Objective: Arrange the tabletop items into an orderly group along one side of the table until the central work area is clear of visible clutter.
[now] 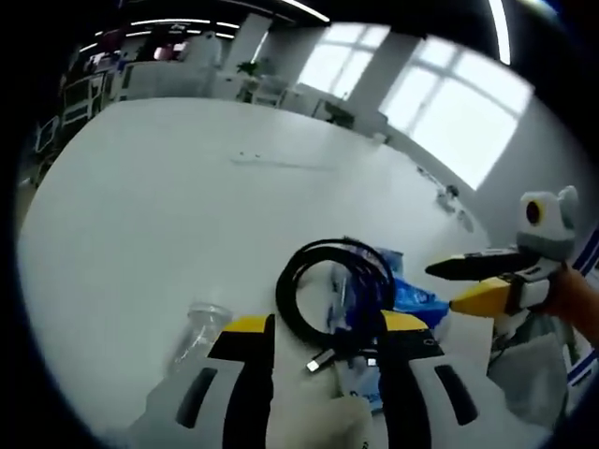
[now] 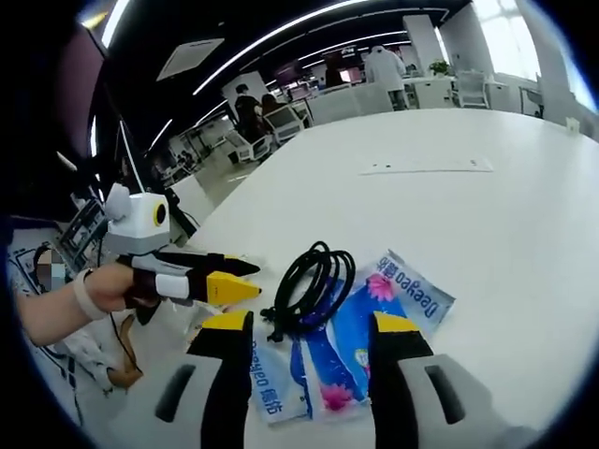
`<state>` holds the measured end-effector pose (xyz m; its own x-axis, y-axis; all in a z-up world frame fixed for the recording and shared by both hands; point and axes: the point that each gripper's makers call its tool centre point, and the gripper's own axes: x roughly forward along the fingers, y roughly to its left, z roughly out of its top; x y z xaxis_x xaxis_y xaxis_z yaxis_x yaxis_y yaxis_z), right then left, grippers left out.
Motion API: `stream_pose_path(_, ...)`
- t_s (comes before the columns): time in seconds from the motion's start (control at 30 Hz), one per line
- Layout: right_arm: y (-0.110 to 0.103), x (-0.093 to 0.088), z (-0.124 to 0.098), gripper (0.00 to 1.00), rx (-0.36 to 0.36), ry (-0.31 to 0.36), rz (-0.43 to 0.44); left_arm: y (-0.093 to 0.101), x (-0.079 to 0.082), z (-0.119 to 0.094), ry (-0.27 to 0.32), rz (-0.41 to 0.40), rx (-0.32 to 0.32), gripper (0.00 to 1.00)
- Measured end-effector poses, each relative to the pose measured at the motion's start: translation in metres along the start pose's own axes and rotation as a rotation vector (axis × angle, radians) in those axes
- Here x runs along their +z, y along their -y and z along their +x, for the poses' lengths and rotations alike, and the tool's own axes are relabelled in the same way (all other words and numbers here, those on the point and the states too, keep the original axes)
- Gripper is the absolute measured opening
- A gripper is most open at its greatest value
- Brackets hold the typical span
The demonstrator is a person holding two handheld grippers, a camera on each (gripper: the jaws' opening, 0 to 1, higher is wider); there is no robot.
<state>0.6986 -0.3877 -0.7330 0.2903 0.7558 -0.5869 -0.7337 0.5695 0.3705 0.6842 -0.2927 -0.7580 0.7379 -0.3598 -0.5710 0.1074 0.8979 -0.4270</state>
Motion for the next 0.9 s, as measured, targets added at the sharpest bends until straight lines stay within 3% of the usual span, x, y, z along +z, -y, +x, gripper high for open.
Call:
stream_pose_path(0.17, 0.004, -0.002, 0.011, 0.41, -0.005, -0.021, 0.021, -0.005, -0.002, 0.009, -0.039, 0.021, 0.034, 0.38)
stream_pose_path(0.5, 0.005, -0.003, 0.026, 0.37, 0.002, -0.038, 0.049, -0.009, -0.005, 0.019, -0.063, 0.009, 0.068, 0.36)
stream_pose_path(0.7, 0.007, -0.007, 0.033, 0.35, 0.000, -0.053, 0.062, -0.014, -0.010, 0.022, -0.089, 0.030, 0.101, 0.25)
stream_pose_path(0.9, 0.008, -0.008, 0.039, 0.32, -0.001, -0.056, 0.076, -0.018, -0.009, 0.025, -0.101, 0.035, 0.128, 0.25)
